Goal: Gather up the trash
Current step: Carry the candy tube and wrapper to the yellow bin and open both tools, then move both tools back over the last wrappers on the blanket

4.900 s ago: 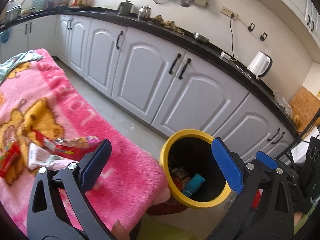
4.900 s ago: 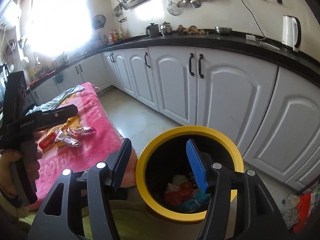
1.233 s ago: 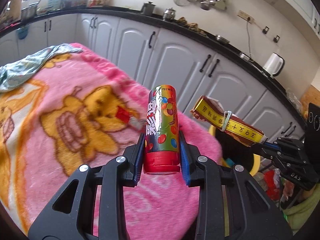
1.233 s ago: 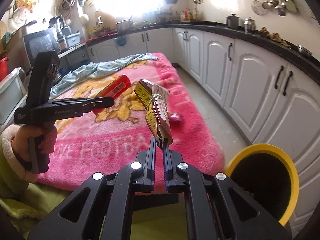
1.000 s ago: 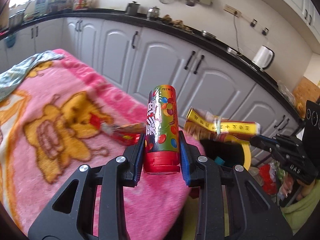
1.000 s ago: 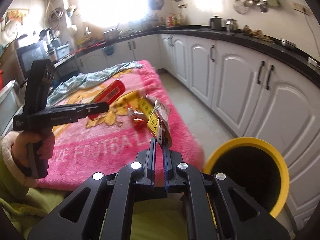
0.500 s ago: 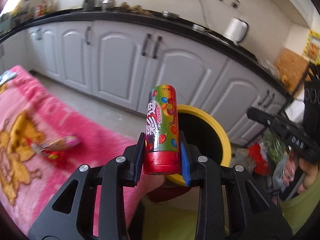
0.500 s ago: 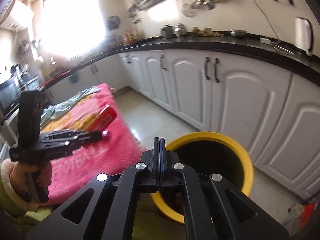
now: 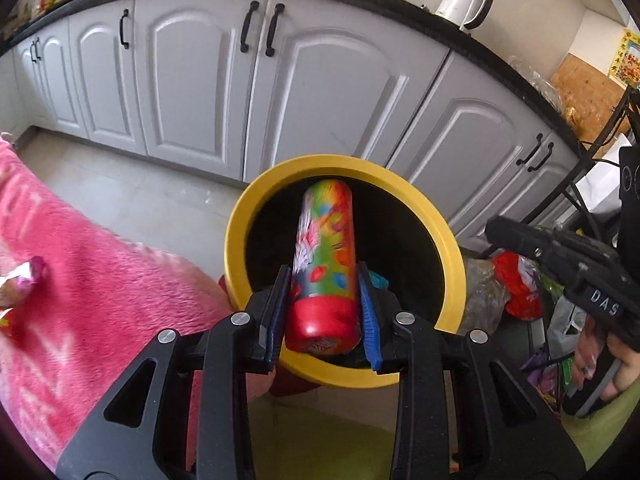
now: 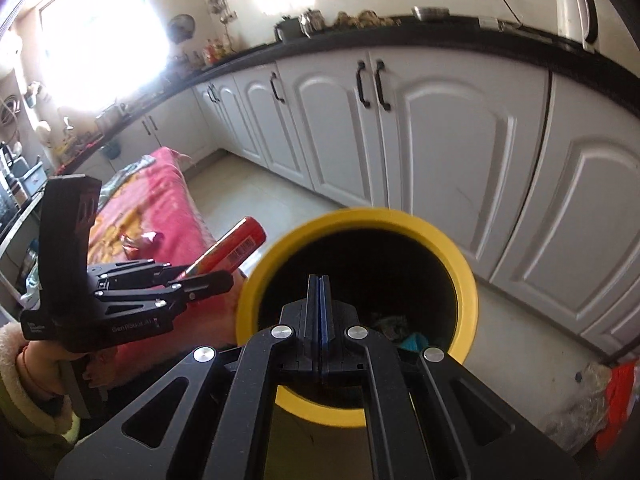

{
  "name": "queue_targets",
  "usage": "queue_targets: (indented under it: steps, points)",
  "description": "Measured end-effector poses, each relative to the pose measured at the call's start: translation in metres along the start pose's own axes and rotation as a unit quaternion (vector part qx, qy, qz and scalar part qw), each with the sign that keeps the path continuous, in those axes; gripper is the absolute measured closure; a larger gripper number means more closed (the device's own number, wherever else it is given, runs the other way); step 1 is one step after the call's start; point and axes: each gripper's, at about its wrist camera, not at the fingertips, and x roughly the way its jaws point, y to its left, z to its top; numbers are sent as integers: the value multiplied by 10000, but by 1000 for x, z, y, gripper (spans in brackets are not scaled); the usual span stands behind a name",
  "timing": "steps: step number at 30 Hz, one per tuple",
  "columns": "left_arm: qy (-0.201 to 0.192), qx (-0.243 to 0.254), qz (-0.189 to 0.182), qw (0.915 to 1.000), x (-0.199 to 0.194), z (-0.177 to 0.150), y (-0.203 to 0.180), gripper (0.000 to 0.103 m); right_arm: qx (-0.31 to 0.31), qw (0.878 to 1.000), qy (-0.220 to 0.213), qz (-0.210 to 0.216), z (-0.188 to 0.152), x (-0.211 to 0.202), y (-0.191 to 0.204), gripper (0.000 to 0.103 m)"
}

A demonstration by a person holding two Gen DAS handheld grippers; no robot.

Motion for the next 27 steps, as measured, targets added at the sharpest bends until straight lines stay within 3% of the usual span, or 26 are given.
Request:
queue_targets:
  steps: [4,6,8,9,15,17,27]
  points:
    - [43,43,-43,10000,7,1,-5,76,172,9998,90,-97,-4,7,-10,101]
    - [22,68,-31,10000,7,1,-6,59,226,9996,113,-154,-6,7,-14,88]
    - [-1,74,5,10000,7,1,-6,53,306,9992,71,-258,-6,5,-16,45]
    - [-4,69,12,10000,6,1,-7,51,335,9989,-7,-321,-7,3,-16,41]
    - [-231,61,308,9992,-11,1,0,17,331,9986,-58,-420,-6,1,-15,29]
    - [-312,21,385,9988,-19,1,3,12,306,9985,-97,-452,-4,0,-12,25]
    - [-644,-202,661,9955,-58,2,25,11,15,9981,-445,-433,5,-16,17,16]
